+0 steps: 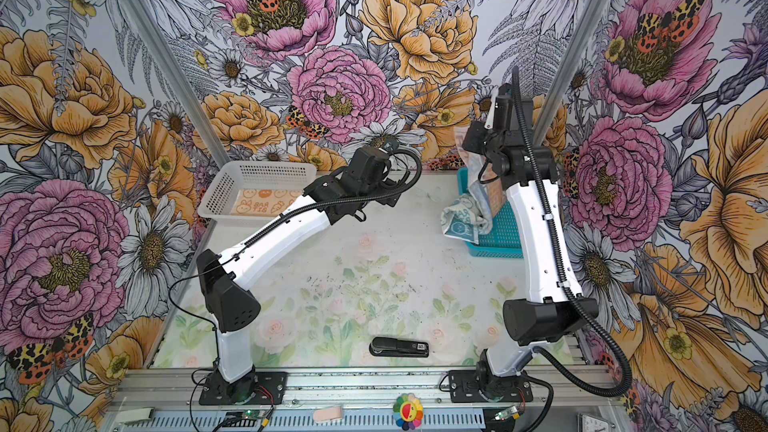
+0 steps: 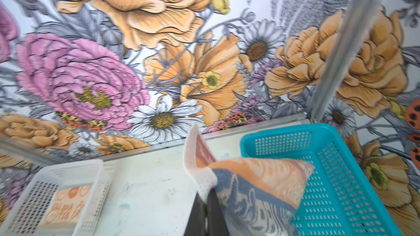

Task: Fold and stack the towels
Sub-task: 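Lift the RABBIT towel out with the right gripper and drop it on the table center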

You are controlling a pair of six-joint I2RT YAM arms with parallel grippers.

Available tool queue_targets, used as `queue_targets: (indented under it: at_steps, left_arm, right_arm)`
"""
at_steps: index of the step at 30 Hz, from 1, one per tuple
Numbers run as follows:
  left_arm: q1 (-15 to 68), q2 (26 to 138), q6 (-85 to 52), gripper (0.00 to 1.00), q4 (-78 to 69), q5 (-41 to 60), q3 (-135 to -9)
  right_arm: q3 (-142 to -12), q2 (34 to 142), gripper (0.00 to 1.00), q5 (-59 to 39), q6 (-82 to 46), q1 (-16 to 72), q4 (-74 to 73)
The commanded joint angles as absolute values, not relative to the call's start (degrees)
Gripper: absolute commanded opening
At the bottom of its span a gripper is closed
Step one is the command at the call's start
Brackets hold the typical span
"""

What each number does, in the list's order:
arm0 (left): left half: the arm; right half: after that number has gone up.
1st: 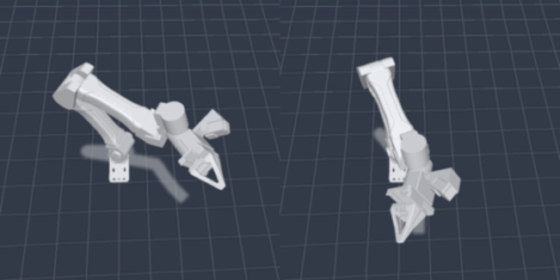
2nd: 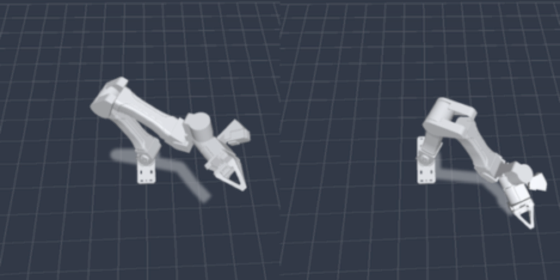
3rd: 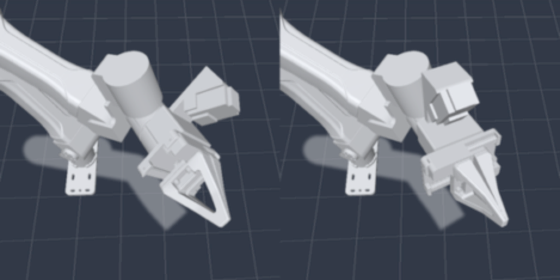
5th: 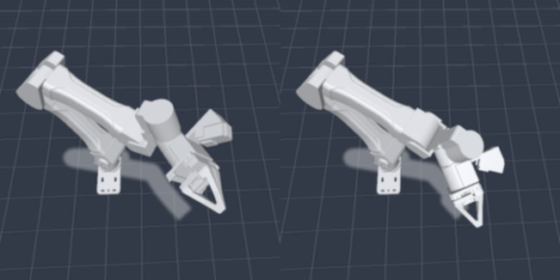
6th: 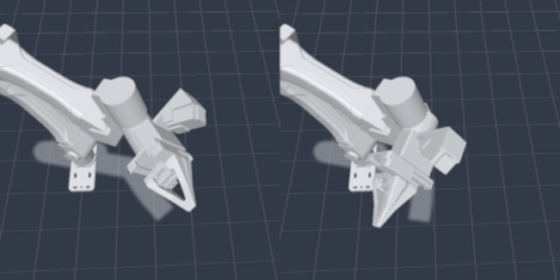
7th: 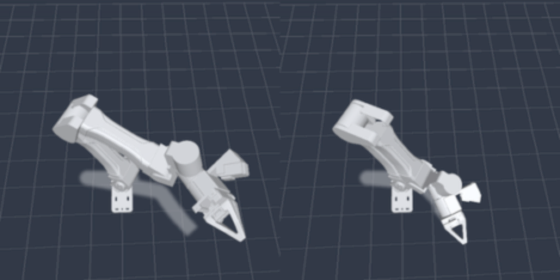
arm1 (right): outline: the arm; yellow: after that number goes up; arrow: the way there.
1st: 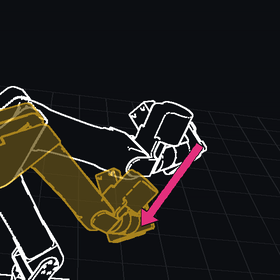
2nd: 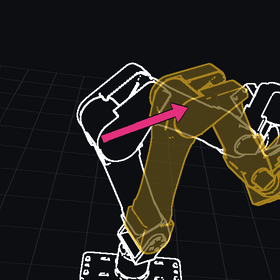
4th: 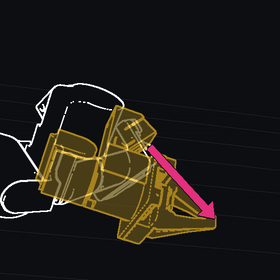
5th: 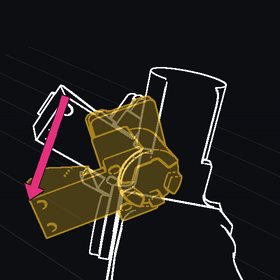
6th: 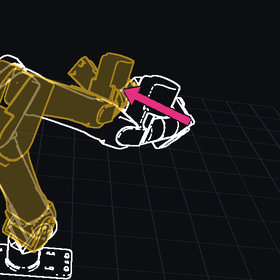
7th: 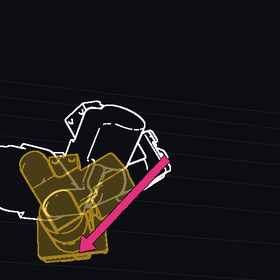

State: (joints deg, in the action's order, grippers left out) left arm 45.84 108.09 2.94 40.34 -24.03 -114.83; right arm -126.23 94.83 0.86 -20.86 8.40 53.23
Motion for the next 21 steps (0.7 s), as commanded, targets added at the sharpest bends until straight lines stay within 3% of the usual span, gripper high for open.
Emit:
queue_targets:
  at_steps: [1,5,15,21]
  left_arm:
    - [44.6,101.9,-1.5,0.99,35.8,-20.7,-108.9]
    - [43.4,97.3,-3.3,0.99,33.6,-19.8,-102.1]
    - [41.1,90.6,-7.1,0.99,31.0,-18.7,-91.8]
    - [36.8,83.3,-10.2,0.99,28.1,-17.6,-85.9]
  right_arm:
    - [-137.7,98.1,0.00,2.6,-19.1,14.6,58.2]
    - [-150.4,103.8,0.00,6.7,-17.2,20.7,62.9]
    - [-153.3,107.1,0.00,4.7,-18.6,26.1,62.8]
    - [-162.5,112.0,0.00,-0.7,-21.8,31.2,62.7]
